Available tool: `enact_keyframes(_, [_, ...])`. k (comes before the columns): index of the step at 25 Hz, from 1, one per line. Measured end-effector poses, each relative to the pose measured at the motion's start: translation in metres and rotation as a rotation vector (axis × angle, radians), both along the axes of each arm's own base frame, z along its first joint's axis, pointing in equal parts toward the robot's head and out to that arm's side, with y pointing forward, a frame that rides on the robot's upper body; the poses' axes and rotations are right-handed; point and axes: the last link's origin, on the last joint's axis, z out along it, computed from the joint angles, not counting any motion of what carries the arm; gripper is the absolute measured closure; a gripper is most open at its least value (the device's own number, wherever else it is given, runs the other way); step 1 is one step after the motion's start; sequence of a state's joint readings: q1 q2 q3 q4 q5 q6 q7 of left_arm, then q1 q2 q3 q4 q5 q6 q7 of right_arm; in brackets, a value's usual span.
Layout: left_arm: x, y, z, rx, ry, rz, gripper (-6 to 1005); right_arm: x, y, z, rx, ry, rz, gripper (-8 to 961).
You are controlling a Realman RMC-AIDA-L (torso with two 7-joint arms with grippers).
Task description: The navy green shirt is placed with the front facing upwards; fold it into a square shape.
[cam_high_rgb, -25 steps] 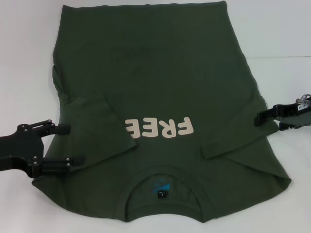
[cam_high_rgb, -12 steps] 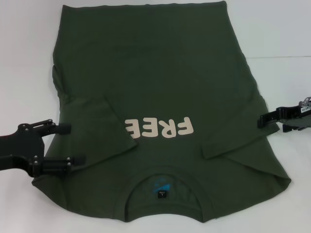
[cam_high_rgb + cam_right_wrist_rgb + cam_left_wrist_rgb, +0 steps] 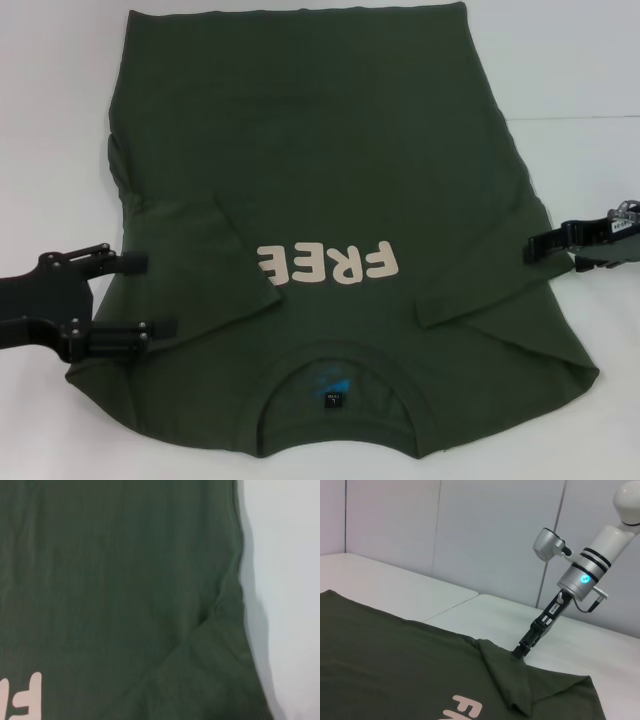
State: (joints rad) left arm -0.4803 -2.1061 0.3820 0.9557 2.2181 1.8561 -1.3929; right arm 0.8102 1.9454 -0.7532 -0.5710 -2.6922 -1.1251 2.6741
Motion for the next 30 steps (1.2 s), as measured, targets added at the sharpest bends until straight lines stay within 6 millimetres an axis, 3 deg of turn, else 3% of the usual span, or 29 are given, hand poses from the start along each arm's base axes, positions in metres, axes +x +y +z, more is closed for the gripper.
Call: enact_keyframes(30, [-0.001,-0.001,0.000,0.002,0.000,0.002,62,-0.024,0.010,-0.013,0.022,0.073,0.038,86])
